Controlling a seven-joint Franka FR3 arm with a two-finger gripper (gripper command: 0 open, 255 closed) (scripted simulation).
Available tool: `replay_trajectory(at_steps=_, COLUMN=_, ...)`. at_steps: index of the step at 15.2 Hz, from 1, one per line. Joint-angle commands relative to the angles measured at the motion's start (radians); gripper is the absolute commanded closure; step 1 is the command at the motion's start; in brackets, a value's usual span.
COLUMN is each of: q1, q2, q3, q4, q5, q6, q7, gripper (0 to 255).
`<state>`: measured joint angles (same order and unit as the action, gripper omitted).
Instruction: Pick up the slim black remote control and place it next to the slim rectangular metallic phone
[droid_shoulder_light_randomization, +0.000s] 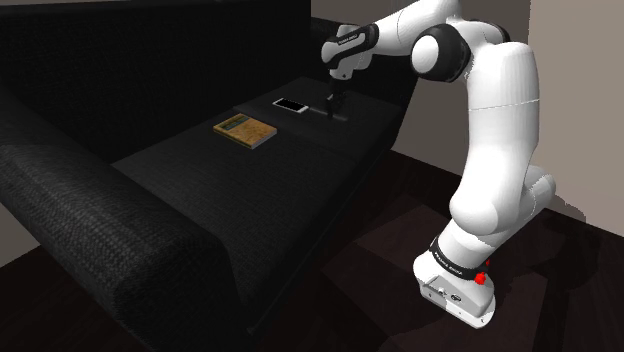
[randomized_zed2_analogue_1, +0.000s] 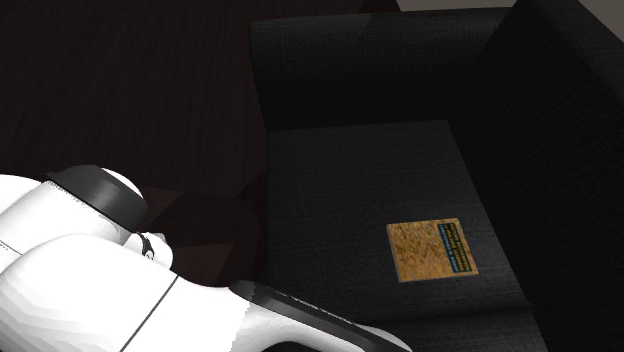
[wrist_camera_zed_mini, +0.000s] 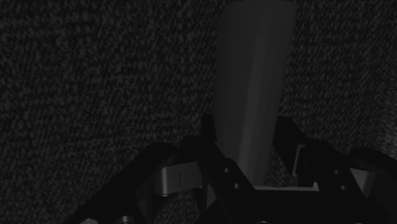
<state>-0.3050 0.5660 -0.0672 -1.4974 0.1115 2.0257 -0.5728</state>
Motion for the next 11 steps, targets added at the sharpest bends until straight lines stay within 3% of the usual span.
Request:
replay_trajectory(at_steps=1, q1=0.000, q2=0.000, q3=0.000, q4=0.000, q5=0.000, q6=0.000, q7=0.000, gripper=0)
replay_trajectory(at_steps=6, q1=0.000, q2=0.000, q3=0.000, q4=0.000, q5=0.000, q6=0.000, q7=0.000, gripper=0)
replay_trajectory(at_steps=11, q1=-0.004, q2=-0.035, q3=-0.004, q4=0.074, q5=-0.005, q6=-0.109, q7=0.004, gripper=0)
